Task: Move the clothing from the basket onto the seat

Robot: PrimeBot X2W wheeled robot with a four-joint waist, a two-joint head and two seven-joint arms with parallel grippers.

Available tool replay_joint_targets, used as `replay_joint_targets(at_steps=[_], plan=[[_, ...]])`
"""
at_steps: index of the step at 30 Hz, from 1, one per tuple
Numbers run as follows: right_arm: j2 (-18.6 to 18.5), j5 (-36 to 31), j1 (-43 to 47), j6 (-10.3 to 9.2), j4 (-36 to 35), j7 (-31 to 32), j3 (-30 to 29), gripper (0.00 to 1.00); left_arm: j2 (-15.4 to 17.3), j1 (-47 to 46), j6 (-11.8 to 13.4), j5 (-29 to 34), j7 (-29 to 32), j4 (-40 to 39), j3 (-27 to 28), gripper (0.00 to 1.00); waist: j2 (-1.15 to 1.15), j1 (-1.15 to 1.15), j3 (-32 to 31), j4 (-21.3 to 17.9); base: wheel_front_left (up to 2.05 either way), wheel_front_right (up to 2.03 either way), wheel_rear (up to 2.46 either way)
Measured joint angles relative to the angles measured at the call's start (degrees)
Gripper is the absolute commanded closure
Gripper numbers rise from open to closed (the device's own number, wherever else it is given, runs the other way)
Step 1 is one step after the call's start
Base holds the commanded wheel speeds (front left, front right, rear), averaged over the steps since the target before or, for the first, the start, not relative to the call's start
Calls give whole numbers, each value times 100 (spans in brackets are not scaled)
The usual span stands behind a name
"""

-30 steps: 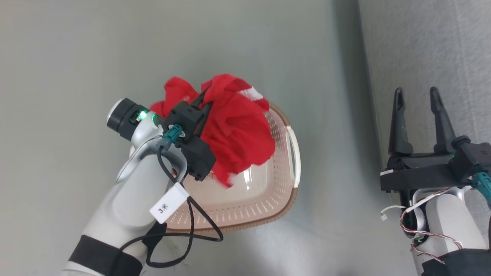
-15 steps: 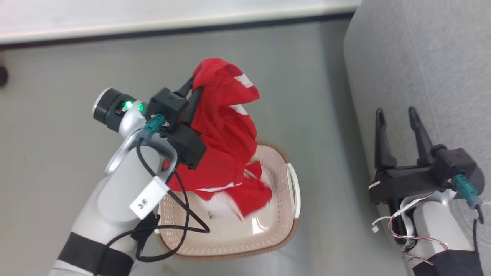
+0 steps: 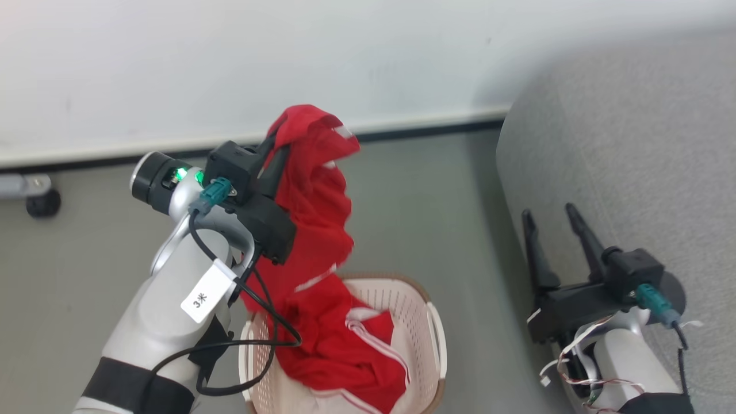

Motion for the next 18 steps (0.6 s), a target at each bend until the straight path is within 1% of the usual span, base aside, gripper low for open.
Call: replay_joint_targets(at_steps=[6,11,18], plan=[[3,-18,-1,180,297,1,291,0,-21,62,0,-152,7,41,-119,100,0,0,-513,-24,0,0,0],[15,-18,-59,321,432,1,736,0,-85,118,0,-270,100,-73,-241,100,0,0,-890,-38,0,0,0],[31,-7,-236,371,671,1,1634,0,-186,125,0,-348,289,-249,-436,100,0,1,-1251,-36,0,0,0]])
